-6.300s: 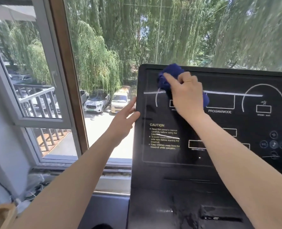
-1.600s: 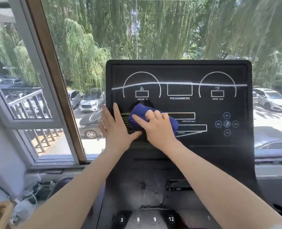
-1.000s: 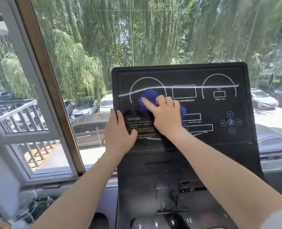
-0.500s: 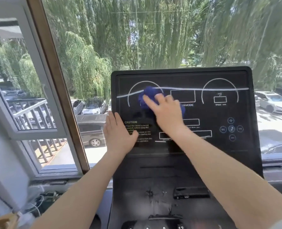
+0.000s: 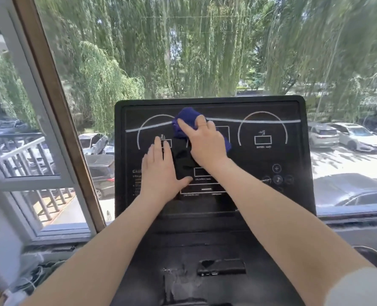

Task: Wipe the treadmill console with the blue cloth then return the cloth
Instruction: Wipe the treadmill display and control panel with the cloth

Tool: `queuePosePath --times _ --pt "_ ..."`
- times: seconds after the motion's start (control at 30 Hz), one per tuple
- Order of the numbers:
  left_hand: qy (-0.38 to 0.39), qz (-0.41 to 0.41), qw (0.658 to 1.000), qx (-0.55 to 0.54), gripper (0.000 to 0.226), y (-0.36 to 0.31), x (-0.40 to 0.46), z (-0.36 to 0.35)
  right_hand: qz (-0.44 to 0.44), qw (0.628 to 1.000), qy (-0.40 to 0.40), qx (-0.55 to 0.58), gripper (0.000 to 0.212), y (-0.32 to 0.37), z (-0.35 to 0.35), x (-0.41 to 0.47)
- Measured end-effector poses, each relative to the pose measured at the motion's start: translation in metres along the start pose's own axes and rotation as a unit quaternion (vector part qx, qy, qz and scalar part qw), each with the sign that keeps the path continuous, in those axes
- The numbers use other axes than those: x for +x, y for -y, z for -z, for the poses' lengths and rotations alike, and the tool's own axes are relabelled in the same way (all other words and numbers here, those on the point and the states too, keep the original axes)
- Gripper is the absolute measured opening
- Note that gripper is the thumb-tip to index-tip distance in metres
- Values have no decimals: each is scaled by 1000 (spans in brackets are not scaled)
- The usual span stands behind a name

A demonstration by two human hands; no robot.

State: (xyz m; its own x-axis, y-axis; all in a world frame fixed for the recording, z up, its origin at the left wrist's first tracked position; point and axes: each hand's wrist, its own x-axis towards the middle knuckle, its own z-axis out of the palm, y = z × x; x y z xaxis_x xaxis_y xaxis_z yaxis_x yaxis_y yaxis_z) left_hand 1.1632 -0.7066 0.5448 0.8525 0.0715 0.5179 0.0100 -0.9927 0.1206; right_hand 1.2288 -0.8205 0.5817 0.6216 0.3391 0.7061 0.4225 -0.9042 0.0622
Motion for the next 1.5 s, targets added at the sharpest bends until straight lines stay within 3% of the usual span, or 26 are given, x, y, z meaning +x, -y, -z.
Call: queuePosePath --times 0.07,0.27,0.33,0.43,0.5,0.57,0.7,0.83,0.93,1.07,1.13,1.27,1.37,1.43,1.5 --pt "6 13 1000 5 115 -4 2 -4 -27 1000 16 4 64 -24 8 9" --pt "-29 10 997 71 123 -1 1 -11 -237 969 8 68 65 -64 27 29" --pt "-35 7 997 72 123 -1 1 -11 -208 976 4 62 66 -39 24 27" --pt "-34 9 998 61 123 -2 2 -14 -37 999 23 5 66 4 8 7" --pt "-33 14 997 61 123 -3 3 -15 31 998 53 -13 65 3 4 2" --pt "-31 19 998 59 124 -4 3 -15 9 999 42 -3 65 -21 11 9" --pt "-16 24 997 65 121 -7 1 -16 -144 989 -6 25 65 -85 29 14" --pt "-6 33 997 73 115 -9 -1 -16 -239 970 -6 51 67 -90 26 9" --pt "-13 33 998 59 117 -16 -1 -11 -215 975 18 45 71 -66 23 8" --pt "-31 12 999 21 113 -33 -4 -14 -41 997 63 -19 68 -61 20 -7" --pt "-34 0 999 19 110 -45 -4 -14 -4 997 62 -43 64 -84 25 -10" --pt "-43 -32 998 24 106 -73 2 -17 -146 989 14 -35 59 -146 36 -16" --pt "-35 -48 998 28 107 -87 3 -24 -212 977 15 -19 61 -154 33 -10" --pt "-24 -43 998 40 111 -89 0 -31 -220 975 22 6 63 -140 31 -8" --pt "-13 -33 998 57 114 -90 -4 -34 -159 987 22 5 63 -125 27 -14"
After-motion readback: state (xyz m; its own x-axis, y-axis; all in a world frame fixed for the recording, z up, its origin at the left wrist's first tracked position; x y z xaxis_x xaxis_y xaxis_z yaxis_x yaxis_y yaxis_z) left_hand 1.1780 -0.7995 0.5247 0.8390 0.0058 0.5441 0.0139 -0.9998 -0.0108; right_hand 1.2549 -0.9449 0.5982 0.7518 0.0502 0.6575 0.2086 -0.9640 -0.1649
